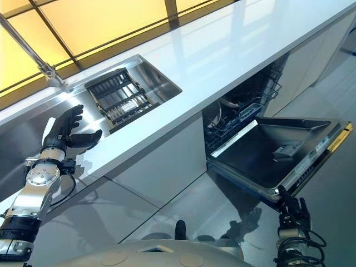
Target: Pick up plates and place into dishwasher.
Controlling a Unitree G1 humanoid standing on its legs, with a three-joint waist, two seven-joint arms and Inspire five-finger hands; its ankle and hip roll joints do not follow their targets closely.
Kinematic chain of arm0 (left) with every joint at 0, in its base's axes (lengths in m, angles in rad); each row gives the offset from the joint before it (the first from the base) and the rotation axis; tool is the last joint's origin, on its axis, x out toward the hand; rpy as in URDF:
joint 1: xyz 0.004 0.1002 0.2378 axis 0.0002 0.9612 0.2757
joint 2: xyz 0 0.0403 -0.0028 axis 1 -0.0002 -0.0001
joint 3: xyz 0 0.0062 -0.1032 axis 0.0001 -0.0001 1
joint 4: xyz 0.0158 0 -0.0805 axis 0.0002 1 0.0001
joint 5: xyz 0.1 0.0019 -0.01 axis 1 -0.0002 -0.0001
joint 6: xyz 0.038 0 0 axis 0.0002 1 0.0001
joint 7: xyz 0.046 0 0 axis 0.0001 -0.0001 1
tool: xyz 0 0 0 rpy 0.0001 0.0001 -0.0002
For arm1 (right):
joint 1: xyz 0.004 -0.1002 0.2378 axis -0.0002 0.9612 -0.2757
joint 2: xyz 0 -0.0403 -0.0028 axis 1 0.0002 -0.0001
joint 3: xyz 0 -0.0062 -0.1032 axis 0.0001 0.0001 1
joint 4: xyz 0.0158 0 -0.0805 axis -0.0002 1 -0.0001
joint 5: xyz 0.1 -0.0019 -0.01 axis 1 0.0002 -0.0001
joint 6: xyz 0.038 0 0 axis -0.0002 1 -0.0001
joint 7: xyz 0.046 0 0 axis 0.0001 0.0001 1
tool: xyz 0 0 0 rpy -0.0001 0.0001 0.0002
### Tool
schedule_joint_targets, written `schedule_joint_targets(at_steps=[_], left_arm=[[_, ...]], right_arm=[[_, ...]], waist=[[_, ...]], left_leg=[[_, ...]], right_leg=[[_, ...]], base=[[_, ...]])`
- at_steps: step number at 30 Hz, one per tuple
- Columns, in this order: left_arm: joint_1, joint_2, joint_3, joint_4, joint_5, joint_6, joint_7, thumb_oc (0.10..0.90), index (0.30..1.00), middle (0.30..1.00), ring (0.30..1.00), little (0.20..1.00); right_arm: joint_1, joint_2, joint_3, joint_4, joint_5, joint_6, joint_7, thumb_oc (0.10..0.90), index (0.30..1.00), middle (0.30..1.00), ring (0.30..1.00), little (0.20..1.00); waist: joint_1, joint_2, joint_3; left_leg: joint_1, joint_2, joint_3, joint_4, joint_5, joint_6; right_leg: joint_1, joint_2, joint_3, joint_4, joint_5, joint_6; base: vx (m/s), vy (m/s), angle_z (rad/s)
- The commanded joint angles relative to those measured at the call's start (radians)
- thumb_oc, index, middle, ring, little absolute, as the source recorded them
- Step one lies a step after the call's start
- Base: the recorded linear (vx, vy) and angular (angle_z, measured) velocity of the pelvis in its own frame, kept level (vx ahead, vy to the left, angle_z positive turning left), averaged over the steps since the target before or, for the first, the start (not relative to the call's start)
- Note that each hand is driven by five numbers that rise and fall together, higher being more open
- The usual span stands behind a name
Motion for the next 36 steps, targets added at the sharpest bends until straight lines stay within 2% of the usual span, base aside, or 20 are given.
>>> schedule_joint_targets(at_steps=[1,3,7,14,20,24,30,36], left_arm=[[-0.155,0.049,0.014,-0.010,-0.021,-0.062,0.032,0.800,0.900,0.900,0.900,0.900],[-0.147,0.036,0.010,-0.018,-0.021,-0.070,0.042,0.800,0.900,0.900,0.900,0.900],[-0.132,0.027,0.015,-0.024,-0.027,-0.086,0.054,0.800,0.900,0.900,0.900,0.900],[-0.130,0.019,0.008,-0.023,-0.030,-0.116,0.088,0.800,0.900,0.900,0.900,0.900],[-0.219,0.050,-0.013,-0.004,-0.047,-0.176,0.146,0.800,0.900,0.900,0.900,0.900],[-0.295,0.071,-0.031,0.014,-0.047,-0.185,0.159,0.800,0.900,0.900,0.900,0.900],[-0.357,0.078,-0.048,0.047,-0.037,-0.191,0.175,0.800,0.900,0.900,0.900,0.900],[-0.443,0.099,-0.066,0.103,-0.039,-0.177,0.171,0.800,0.900,0.900,0.900,0.900]], right_arm=[[-0.140,-0.067,-0.013,-0.043,0.063,0.025,0.134,0.800,0.900,0.900,0.900,0.900],[-0.157,-0.076,-0.012,-0.058,0.087,0.046,0.170,0.800,0.900,0.900,0.900,0.900],[-0.174,-0.081,0.006,-0.094,0.080,0.065,0.221,0.800,0.900,0.900,0.900,0.900],[-0.228,-0.114,0.072,-0.182,-0.020,0.102,0.232,0.800,0.900,0.900,0.900,0.900],[-0.341,-0.153,0.169,-0.282,0.007,0.114,0.250,0.800,0.900,0.900,0.900,0.900],[-0.411,-0.128,0.251,-0.401,0.101,0.107,0.337,0.800,0.900,0.900,0.900,0.900],[-0.507,-0.072,0.369,-0.656,0.138,0.131,0.466,0.800,0.900,0.900,0.900,0.900],[-0.661,-0.001,0.453,-0.812,0.076,0.164,0.404,0.800,0.900,0.900,0.900,0.900]], waist=[[0.023,0.002,0.006],[0.023,0.025,0.016],[0.021,0.054,0.028],[0.015,0.077,0.074],[0.019,0.065,0.196],[0.028,0.043,0.267],[0.036,0.029,0.327],[0.059,0.011,0.361]], left_leg=[[-0.041,-0.016,0.004,0.082,-0.084,-0.046],[-0.047,-0.021,-0.005,0.087,-0.080,-0.048],[-0.052,-0.030,-0.012,0.092,-0.079,-0.046],[-0.085,-0.048,-0.013,0.132,-0.093,-0.037],[-0.201,-0.057,0.000,0.242,-0.121,-0.012],[-0.276,-0.071,-0.004,0.311,-0.130,0.011],[-0.347,-0.089,-0.005,0.366,-0.139,0.038],[-0.424,-0.093,-0.009,0.425,-0.143,0.052]], right_leg=[[-0.135,-0.028,-0.058,0.154,-0.058,-0.002],[-0.149,-0.038,-0.059,0.175,-0.065,-0.004],[-0.168,-0.053,-0.060,0.199,-0.073,-0.006],[-0.223,-0.081,-0.050,0.254,-0.086,-0.005],[-0.377,-0.110,-0.025,0.414,-0.106,-0.011],[-0.458,-0.122,-0.015,0.493,-0.103,-0.014],[-0.528,-0.127,0.004,0.537,-0.098,-0.009],[-0.578,-0.120,0.016,0.550,-0.077,-0.008]], base=[[-0.05,0.098,0.11],[-0.04,0.099,0.16],[-0.02,0.109,0.01],[-0.02,0.132,-0.07],[-0.15,0.058,-0.14],[-0.08,-0.006,-0.08],[-0.03,0.024,-0.27],[-0.04,0.003,-0.26]])
